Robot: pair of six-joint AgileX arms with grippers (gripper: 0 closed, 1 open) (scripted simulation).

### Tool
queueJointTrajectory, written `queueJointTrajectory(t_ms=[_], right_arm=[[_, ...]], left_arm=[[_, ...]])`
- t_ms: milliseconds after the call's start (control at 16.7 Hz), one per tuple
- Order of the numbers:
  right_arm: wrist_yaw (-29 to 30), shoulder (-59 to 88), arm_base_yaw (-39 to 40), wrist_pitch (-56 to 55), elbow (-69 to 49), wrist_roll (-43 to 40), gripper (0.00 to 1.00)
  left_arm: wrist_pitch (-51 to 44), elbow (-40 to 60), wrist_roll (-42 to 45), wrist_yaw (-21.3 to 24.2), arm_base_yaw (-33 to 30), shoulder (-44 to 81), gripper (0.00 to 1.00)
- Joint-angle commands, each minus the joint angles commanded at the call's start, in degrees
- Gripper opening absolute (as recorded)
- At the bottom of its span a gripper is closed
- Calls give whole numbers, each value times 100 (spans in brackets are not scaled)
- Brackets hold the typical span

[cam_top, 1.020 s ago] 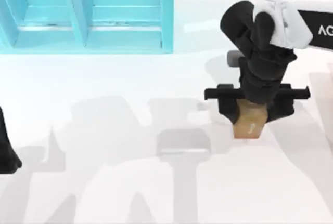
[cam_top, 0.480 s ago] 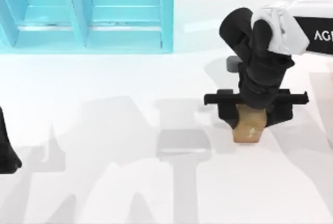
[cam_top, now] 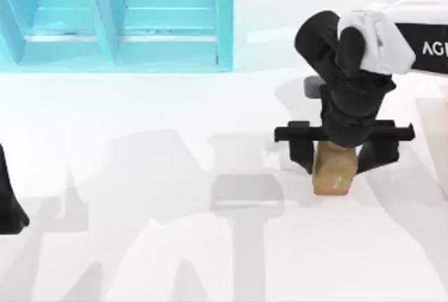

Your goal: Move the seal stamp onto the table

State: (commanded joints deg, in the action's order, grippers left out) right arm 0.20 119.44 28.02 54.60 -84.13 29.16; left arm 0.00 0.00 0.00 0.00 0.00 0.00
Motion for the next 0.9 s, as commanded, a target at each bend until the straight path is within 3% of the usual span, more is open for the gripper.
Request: queueJointTrajectory(t_ms=[120, 660, 900], right_arm=[[0, 0, 0, 0, 0, 0, 100], [-1, -1, -8, 15, -15, 1, 100], [-2, -14, 14, 667, -661, -8, 100]], left_arm=[[0, 0, 0, 0, 0, 0, 100], [0, 0, 0, 0, 0, 0, 100], [0, 0, 0, 0, 0, 0, 100]])
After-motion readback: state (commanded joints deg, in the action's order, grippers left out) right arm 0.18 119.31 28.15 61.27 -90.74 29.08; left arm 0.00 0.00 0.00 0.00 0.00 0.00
